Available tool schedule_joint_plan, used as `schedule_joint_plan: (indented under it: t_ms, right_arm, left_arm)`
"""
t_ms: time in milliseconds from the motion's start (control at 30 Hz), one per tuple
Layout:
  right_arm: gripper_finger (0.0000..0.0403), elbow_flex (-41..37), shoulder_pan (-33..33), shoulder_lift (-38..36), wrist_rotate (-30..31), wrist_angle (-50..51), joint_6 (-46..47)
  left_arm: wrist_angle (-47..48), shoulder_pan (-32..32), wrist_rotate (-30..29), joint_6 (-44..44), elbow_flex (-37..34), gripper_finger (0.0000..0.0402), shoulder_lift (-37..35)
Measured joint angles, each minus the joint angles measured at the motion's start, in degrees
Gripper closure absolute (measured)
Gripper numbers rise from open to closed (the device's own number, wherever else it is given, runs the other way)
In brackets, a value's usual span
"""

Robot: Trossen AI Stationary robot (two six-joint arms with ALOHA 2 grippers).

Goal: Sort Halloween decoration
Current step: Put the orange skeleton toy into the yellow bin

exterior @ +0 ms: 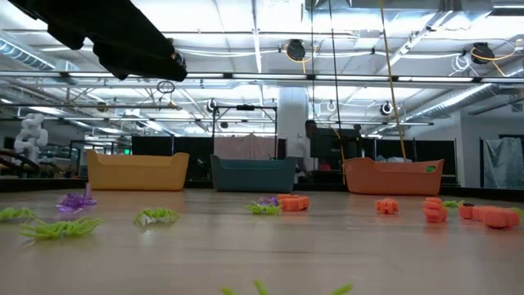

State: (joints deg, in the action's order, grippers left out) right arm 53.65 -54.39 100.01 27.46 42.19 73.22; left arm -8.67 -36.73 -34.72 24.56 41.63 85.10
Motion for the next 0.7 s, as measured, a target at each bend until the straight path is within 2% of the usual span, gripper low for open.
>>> schedule_joint_plan:
  t_ms: [133, 367, 600, 700]
  right_arm:
    - [0.0303, 0.0, 0.0, 0.0, 0.0, -0.5, -0.5]
    - [0.0390, 0.0, 0.0, 0.0, -0.3, -1.8, -2.5]
    - [0.0391, 0.9, 0.0, -1.0, -0.3, -2.1, -3.6]
    - [0.0398, 2.6, 0.0, -1.7, 3.1, -2.4, -5.5]
  left_arm:
    - [0.0, 0.0, 0.0, -0.5, 0.0, 0.0175, 0.0]
    - [0.0, 0.0, 0.0, -1.0, 0.0, 0.0175, 0.0]
    - [0.1, 0.0, 0.0, -1.0, 0.0, 0.0175, 0.0]
    - [0.0, 0.0, 0.0, -1.0, 0.0, 0.0175, 0.0]
